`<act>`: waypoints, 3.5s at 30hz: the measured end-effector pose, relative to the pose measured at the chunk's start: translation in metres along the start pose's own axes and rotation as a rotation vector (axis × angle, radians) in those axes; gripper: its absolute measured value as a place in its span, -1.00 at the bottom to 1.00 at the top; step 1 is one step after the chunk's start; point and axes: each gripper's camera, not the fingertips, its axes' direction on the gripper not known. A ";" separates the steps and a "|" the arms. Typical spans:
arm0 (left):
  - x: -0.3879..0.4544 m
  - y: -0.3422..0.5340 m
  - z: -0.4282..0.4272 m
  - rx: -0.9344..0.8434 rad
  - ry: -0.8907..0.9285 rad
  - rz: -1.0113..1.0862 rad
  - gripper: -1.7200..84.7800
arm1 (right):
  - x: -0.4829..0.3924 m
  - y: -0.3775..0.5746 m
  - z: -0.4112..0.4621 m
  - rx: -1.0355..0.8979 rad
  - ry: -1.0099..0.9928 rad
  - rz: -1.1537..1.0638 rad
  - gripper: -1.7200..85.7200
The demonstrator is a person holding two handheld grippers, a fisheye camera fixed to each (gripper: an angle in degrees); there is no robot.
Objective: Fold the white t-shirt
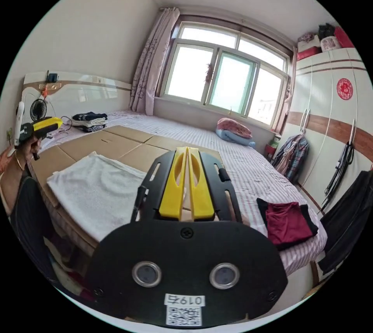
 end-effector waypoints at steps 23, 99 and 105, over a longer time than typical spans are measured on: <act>0.285 0.186 -0.061 -0.215 0.088 0.740 -0.80 | -0.224 0.666 0.038 -0.392 -0.064 -0.750 -0.78; 0.286 0.304 -0.036 -0.368 -0.027 1.070 -0.93 | 0.275 1.005 0.074 -0.581 0.257 -1.195 -0.81; 0.289 0.304 -0.040 -0.354 -0.072 1.109 -0.90 | 0.261 0.975 0.062 -0.547 0.286 -1.294 -0.84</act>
